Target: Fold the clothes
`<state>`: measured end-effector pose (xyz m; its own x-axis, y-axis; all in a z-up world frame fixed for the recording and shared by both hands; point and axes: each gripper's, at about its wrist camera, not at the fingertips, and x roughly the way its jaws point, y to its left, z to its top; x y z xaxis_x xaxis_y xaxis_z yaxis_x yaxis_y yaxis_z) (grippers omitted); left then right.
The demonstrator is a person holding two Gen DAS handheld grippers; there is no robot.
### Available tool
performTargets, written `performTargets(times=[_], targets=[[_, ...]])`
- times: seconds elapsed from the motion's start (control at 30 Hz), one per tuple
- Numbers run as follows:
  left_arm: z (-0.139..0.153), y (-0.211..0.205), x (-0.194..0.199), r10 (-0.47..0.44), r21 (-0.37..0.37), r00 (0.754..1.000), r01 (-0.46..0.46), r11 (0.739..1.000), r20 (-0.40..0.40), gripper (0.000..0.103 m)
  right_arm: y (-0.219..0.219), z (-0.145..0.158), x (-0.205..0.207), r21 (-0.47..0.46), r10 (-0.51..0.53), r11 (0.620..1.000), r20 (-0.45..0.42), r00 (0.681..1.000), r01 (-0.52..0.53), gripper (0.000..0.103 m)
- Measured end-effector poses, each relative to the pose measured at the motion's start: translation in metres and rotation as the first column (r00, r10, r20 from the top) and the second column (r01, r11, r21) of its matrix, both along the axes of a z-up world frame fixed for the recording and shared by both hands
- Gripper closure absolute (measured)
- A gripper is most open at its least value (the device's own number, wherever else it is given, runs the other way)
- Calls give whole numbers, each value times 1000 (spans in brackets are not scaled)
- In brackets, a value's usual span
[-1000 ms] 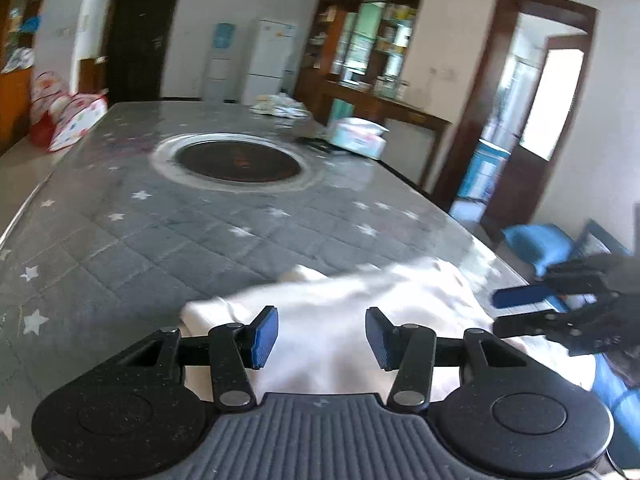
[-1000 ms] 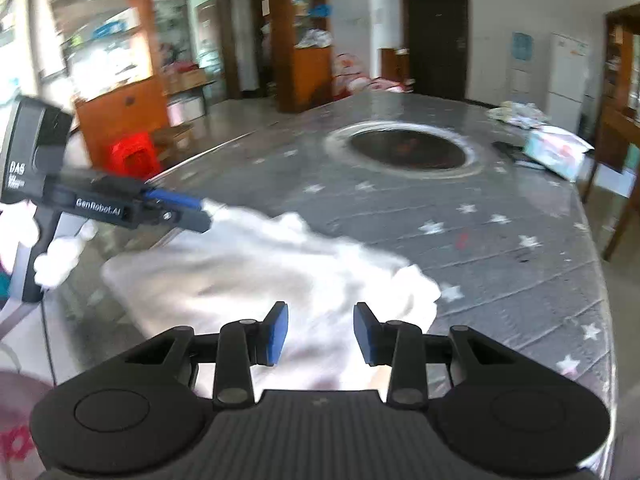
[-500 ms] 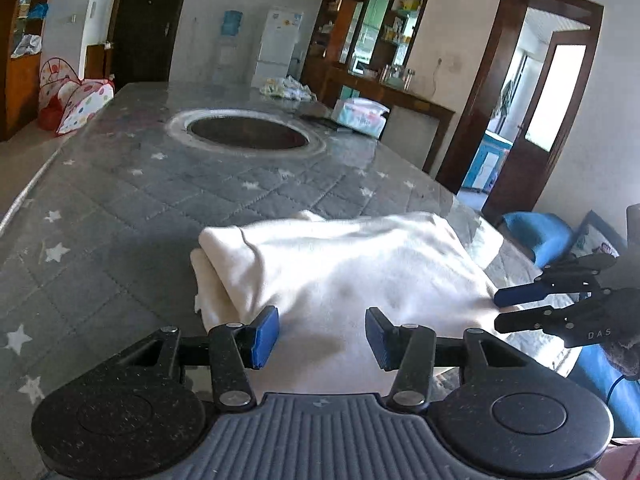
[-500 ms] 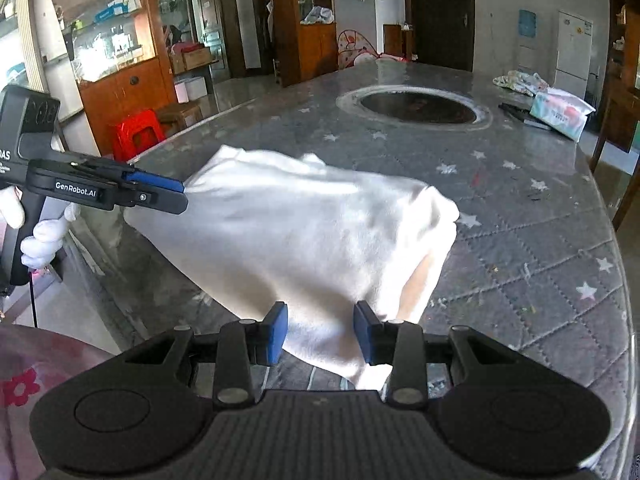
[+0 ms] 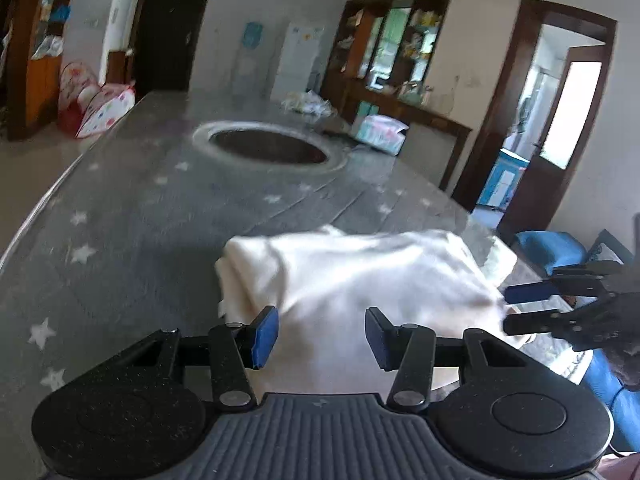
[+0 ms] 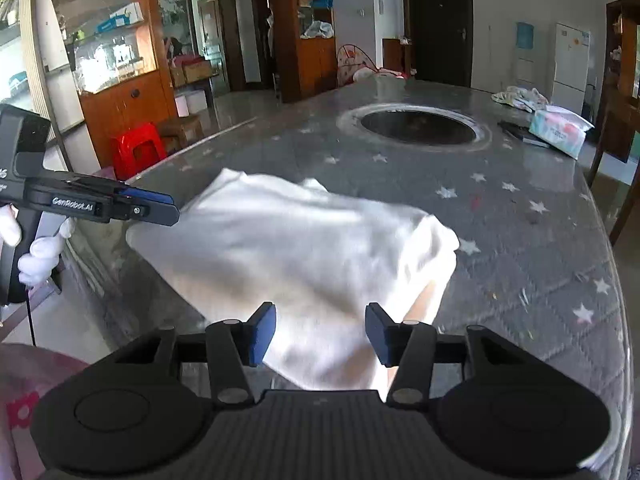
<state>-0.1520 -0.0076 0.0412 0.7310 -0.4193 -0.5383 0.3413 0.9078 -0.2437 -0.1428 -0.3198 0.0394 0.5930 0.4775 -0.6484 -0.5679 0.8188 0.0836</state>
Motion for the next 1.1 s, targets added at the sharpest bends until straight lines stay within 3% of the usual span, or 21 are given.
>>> performTargets(times=[0.4, 0.63, 0.93, 1.1], targets=[[-21, 4, -6, -11, 34, 999, 12, 999, -42, 54, 4, -16, 3, 4, 20, 1000, -31, 999, -20, 49], [-7, 7, 2, -12, 18, 1000, 12, 1000, -28, 52, 7, -3, 9, -1, 26, 1000, 5, 1000, -26, 35], [3, 0, 35, -14, 19, 1000, 14, 1000, 5, 52, 8, -4, 51, 6, -20, 1000, 31, 999, 20, 27], [-5, -6, 55, -9, 26, 1000, 10, 1000, -19, 52, 9, -15, 71, 11, -42, 999, 6, 999, 42, 27]])
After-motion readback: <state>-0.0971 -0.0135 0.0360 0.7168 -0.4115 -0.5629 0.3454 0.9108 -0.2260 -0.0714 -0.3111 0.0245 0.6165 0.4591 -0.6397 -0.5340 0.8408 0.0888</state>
